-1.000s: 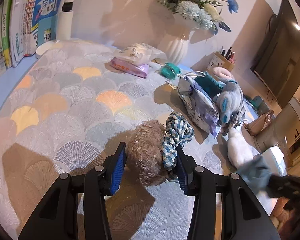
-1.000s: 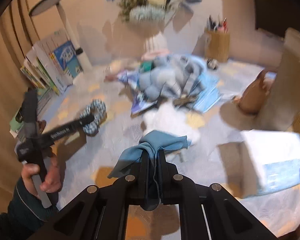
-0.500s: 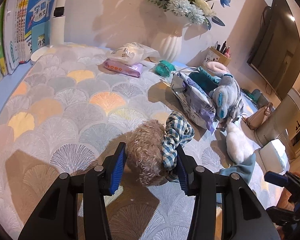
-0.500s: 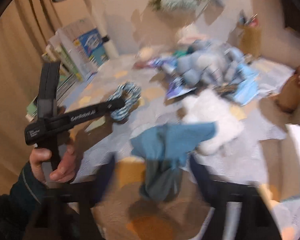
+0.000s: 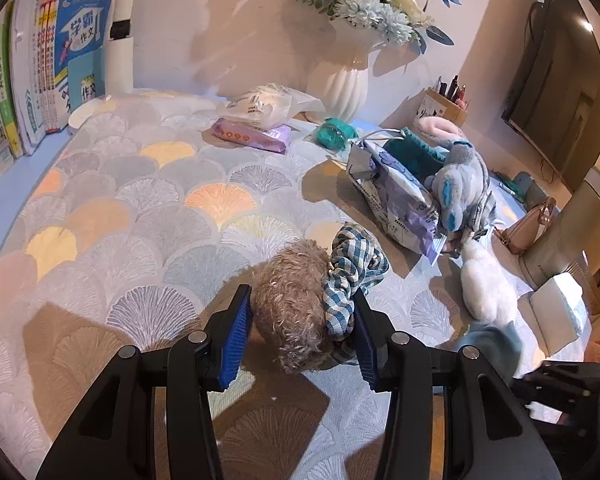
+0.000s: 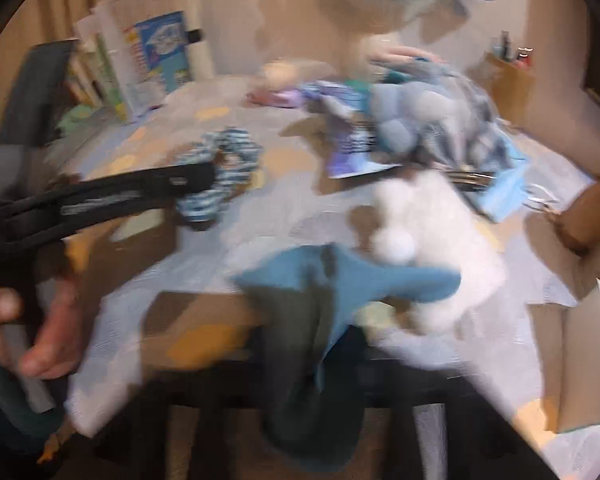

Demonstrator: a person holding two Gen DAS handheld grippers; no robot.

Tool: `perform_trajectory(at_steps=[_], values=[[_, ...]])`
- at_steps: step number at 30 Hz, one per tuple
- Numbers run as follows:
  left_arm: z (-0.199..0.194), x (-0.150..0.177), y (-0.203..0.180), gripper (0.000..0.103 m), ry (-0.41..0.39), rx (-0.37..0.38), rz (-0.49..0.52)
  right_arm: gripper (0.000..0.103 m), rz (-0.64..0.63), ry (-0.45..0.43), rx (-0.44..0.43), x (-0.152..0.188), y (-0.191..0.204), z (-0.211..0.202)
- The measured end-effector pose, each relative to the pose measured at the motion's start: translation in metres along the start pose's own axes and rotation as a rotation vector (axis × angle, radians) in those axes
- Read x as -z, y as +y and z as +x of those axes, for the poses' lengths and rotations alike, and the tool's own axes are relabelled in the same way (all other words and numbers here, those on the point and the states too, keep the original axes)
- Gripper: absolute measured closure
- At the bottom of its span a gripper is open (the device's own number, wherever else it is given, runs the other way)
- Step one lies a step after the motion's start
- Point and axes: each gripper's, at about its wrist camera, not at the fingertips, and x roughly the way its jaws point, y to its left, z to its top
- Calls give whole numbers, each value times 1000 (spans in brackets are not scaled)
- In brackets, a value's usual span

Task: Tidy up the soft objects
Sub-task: 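Carry both held items over to the amber glass plate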

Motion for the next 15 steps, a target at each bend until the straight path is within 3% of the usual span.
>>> perform_trajectory(at_steps=[5,9,15], values=[[-34,-5,-30,59,-44,106,3,95,34,-119,-31,5,-12,-50],[-56,-21,-93,59,-82,180,140,95,93,-223,-16,6,-40,-104],[-40,-33,-196,59,-19,329,300,95,230,-327,98,17,-104,-173]])
